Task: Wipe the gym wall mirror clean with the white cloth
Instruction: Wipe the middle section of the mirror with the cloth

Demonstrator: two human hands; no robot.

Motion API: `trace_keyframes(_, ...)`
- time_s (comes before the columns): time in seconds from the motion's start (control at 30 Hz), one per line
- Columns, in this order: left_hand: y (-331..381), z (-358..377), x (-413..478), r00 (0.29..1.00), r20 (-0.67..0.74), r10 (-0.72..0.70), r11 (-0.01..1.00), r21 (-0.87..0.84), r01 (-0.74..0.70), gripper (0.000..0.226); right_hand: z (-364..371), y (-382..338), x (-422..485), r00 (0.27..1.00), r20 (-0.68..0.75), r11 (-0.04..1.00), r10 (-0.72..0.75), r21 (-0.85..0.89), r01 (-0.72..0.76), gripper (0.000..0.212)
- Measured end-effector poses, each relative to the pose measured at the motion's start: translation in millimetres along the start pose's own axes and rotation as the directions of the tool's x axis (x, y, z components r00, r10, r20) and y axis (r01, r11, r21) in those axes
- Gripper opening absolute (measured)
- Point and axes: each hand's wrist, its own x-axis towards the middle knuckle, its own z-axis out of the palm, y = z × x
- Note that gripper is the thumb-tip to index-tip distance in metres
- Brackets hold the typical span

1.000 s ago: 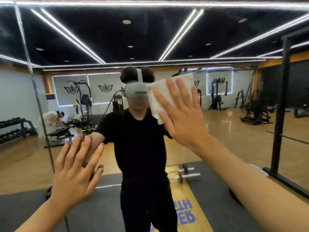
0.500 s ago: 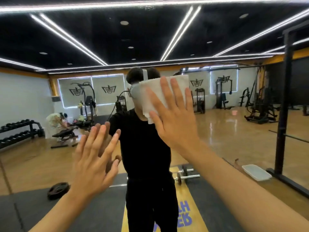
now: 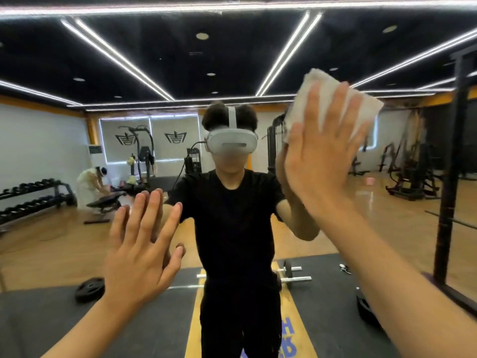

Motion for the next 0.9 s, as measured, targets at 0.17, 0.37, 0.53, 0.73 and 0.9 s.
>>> trace_keyframes(0.17,0.6,-1.2,2.3,1.000,-0.013,-0.007,1.000,-0.028,0.007,0.070,31.5,-134.6,-11.0,0.931,0.002,0.931,-0.365,0.031,0.365,0.062)
trace_keyframes(0.37,-4.2,-2.7,1.5,1.000,-0.006,0.002,0.999,-0.041,-0.002,0.071,32.1,-164.5,-3.4,0.698,0.099,0.700,-0.709,-0.017,0.714,0.061)
trace_keyframes(0.53,-5.1,-3.3,1.2,1.000,0.019,0.010,1.000,-0.026,-0.009,0.072,7.4,-27.7,42.7,0.822,0.000,0.821,-0.569,-0.060,0.568,0.059)
trace_keyframes(0.73,-0.8,-0.1,2.6,1.000,-0.018,-0.002,1.000,-0.015,0.002,0.071,-40.1,116.2,45.7,0.992,0.016,0.984,-0.123,-0.131,0.124,0.060)
trace_keyframes(0.9,1.6,1.0,1.6,1.000,-0.019,-0.010,1.000,-0.024,0.009,0.067,-15.6,23.8,42.5,0.998,-0.060,0.998,0.008,-0.062,-0.011,0.062)
